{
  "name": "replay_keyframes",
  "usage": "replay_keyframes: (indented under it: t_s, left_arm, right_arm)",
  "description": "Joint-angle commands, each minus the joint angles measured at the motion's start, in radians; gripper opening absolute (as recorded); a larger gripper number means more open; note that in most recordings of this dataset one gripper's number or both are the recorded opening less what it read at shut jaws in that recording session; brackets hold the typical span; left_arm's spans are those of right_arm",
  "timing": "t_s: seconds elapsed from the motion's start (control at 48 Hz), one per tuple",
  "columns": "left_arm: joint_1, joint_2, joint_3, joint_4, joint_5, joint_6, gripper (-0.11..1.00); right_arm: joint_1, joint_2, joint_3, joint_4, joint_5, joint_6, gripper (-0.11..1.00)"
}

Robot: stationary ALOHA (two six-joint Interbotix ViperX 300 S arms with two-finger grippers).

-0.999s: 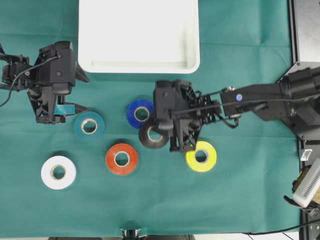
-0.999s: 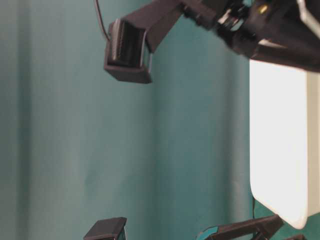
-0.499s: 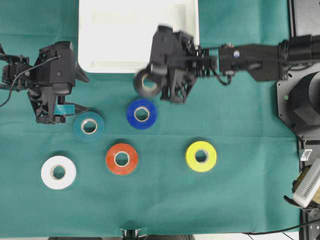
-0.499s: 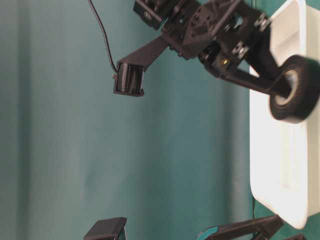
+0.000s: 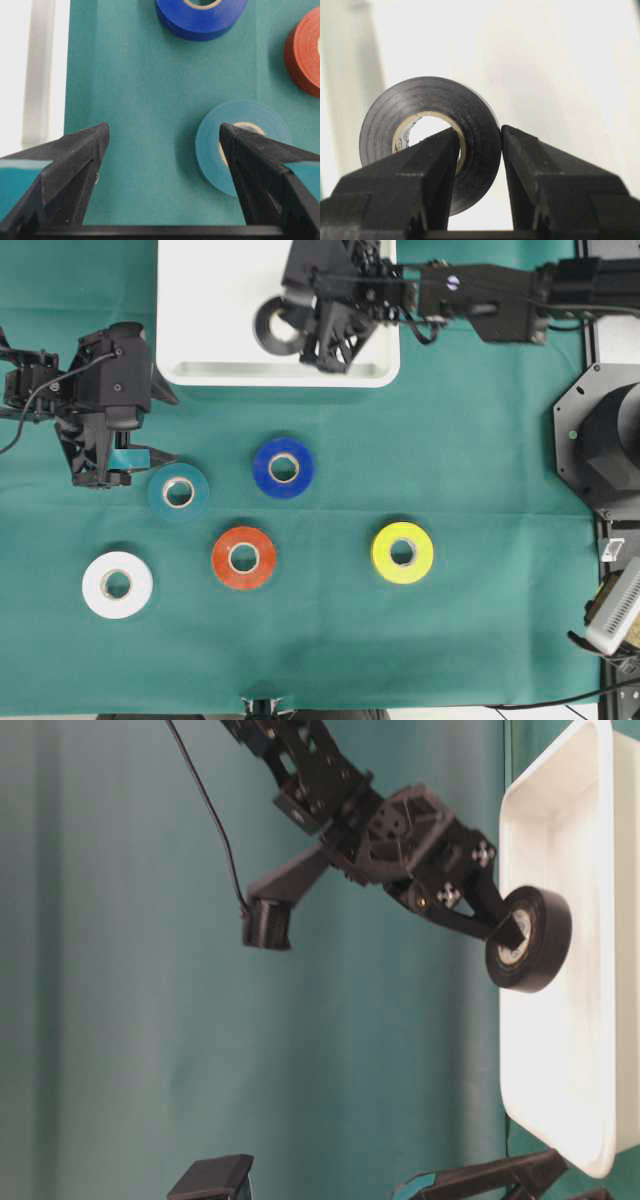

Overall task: Put the tape alternately from left to right into the white case.
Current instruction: 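Carry the black roll to the white tray and release it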

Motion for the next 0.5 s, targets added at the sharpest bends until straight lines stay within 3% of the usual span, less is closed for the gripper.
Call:
replay_keyframes:
  t_s: [0.0, 0.479]
  left_arm:
    - [-0.002, -0.009, -0.009, -0.002, -0.005, -0.002, 0.93]
    - [-0.002, -0.009, -0.008, -0.002, -0.005, -0.002, 0.93]
  right_arm:
    - [-0.026, 0.002, -0.040, -0.015, -0.009, -0.002, 0.02]
    - [-0.132, 0.075, -0.109, -0.063, -0.044, -0.003, 0.02]
